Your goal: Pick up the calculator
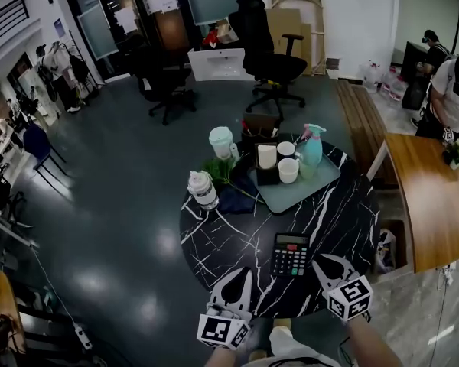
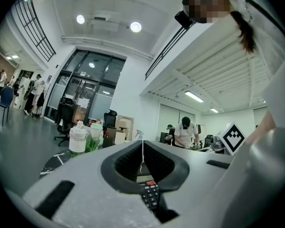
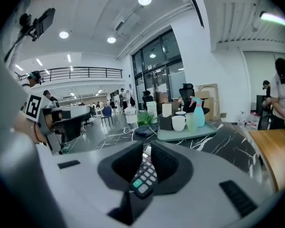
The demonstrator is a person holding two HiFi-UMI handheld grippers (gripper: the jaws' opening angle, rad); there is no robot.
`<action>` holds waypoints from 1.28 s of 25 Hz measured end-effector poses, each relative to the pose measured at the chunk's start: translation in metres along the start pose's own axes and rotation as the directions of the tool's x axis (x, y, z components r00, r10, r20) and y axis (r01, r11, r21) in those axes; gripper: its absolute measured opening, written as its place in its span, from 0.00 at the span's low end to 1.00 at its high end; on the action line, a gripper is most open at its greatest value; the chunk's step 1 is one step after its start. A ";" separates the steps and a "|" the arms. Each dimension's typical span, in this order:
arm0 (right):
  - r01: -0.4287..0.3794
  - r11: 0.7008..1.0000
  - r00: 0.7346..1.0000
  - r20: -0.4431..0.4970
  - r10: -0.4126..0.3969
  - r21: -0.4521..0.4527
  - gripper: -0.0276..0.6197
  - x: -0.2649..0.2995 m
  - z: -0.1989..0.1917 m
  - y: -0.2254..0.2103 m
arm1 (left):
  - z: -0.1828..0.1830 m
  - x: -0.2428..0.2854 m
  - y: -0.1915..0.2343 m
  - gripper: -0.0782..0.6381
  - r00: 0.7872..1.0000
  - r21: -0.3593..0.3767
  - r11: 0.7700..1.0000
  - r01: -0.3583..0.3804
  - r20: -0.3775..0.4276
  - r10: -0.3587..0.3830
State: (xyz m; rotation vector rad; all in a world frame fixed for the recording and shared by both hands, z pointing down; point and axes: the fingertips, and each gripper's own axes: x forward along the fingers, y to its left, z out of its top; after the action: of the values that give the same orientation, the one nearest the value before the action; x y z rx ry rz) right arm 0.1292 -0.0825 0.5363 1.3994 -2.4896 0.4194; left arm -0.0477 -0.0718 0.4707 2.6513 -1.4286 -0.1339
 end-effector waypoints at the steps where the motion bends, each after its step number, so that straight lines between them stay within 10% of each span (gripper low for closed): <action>1: -0.011 1.000 1.000 -0.018 0.012 0.022 0.11 0.008 -0.003 -0.007 | -0.003 0.004 0.001 0.12 1.000 -0.001 1.000 -0.005 -0.004 0.005; 22: -0.052 0.952 0.932 -0.327 0.155 0.302 0.26 0.113 -0.066 -0.071 | -0.030 0.052 0.009 0.12 0.998 -0.054 0.997 -0.056 -0.042 0.054; 32: -0.045 0.903 0.930 -0.312 0.194 0.427 0.26 0.123 -0.074 -0.075 | -0.037 0.058 0.011 0.12 0.998 -0.074 0.997 -0.036 -0.053 0.032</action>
State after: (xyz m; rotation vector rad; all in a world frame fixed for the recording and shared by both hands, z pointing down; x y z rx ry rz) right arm 0.1374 -0.1889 0.6578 1.1685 -2.2762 1.1743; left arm -0.0199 -0.1234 0.5082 2.5510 -1.4229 -0.1121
